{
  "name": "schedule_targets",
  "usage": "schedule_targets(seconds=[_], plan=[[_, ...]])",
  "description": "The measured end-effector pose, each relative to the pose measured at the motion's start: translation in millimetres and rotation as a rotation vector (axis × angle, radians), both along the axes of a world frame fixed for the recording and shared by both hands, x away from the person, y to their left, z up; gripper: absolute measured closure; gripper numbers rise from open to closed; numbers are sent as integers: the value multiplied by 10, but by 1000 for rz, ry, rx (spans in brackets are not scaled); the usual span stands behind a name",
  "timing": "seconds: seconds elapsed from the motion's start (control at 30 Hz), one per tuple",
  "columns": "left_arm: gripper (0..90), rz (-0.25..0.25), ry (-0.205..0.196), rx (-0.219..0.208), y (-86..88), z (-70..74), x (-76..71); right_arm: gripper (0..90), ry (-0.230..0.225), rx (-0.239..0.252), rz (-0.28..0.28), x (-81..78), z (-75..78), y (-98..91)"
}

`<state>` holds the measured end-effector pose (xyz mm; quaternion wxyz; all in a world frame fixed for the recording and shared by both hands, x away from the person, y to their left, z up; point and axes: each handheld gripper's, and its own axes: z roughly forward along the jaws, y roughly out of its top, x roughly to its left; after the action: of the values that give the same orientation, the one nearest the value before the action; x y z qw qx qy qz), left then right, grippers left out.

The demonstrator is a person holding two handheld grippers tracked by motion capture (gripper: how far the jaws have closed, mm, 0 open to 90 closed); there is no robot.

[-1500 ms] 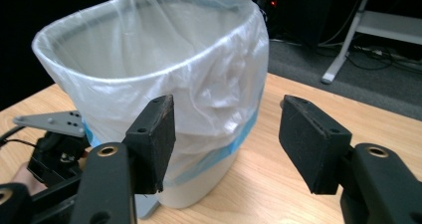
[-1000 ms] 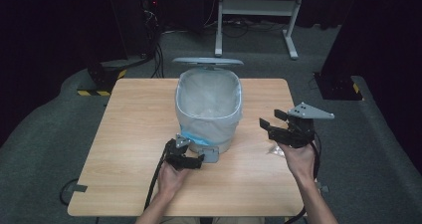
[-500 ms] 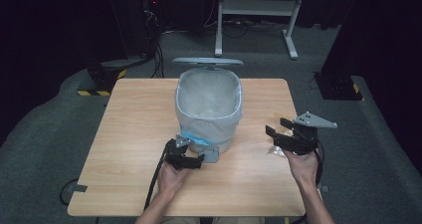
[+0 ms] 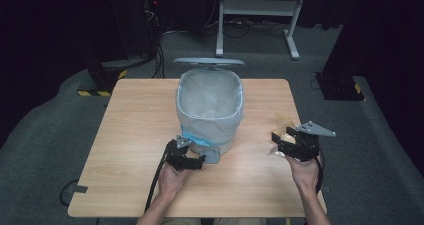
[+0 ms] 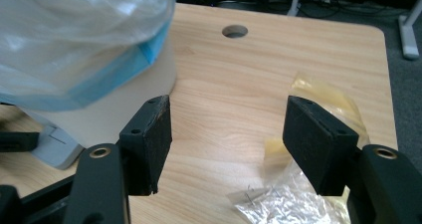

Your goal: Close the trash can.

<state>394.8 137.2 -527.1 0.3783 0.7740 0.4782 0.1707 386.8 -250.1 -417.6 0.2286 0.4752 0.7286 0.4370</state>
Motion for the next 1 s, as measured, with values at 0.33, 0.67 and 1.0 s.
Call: schedule_targets(seconds=[0.33, 0.67, 1.0], plan=[[8, -7, 4, 8, 7, 3, 1, 363, 36, -27, -50, 45, -275, -32], [8, 0, 0, 0, 0, 0, -1, 366, 77, -58, -91, 130, -459, -56], [8, 0, 1, -1, 0, 0, 0, 364, 119, -98, -122, 225, -669, -50]])
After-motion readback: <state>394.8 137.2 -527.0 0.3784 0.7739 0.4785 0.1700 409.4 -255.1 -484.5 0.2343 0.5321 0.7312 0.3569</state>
